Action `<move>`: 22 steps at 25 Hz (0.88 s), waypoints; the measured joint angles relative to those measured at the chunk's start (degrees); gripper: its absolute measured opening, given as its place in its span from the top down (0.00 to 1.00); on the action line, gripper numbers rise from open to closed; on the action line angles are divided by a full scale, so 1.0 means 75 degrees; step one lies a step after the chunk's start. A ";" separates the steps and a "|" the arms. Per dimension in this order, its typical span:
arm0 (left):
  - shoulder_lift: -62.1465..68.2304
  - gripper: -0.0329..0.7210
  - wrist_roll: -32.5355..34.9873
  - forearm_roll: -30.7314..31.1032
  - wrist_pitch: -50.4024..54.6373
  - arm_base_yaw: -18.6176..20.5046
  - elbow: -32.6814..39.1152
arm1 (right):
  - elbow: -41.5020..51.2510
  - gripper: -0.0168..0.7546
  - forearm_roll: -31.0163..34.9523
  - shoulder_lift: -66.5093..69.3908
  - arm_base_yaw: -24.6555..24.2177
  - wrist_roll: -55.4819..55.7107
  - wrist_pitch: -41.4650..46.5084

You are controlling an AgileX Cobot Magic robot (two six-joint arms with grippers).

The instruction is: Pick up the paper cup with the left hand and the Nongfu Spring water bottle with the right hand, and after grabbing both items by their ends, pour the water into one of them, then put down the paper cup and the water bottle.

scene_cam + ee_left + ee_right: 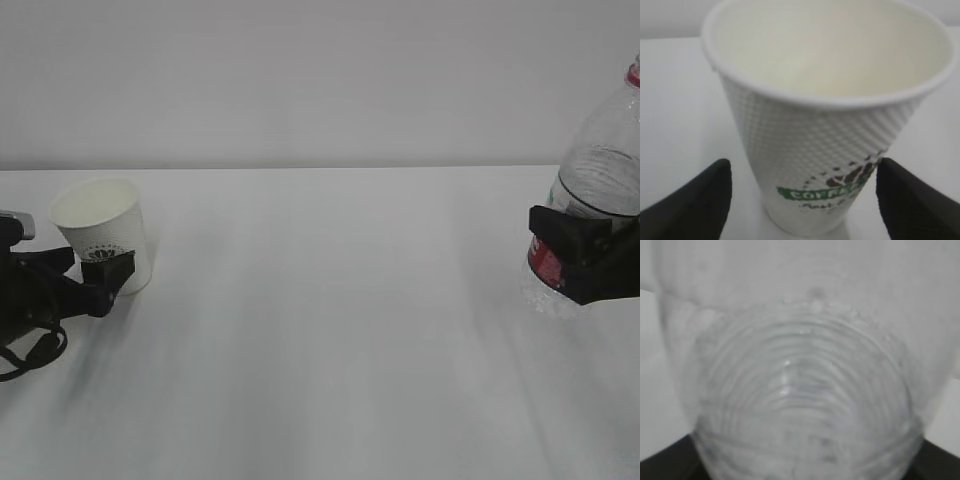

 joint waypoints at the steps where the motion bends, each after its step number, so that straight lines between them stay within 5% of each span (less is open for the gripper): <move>1: 0.0000 0.06 0.0000 0.0000 0.0063 0.0000 -0.0066 | 0.0000 0.35 0.0000 0.0000 0.0000 0.0000 0.0000; 22: 0.0777 0.06 -0.0167 0.0105 0.0393 0.0000 -0.1079 | 0.0000 0.35 0.0064 -0.0013 0.0000 0.0000 0.0000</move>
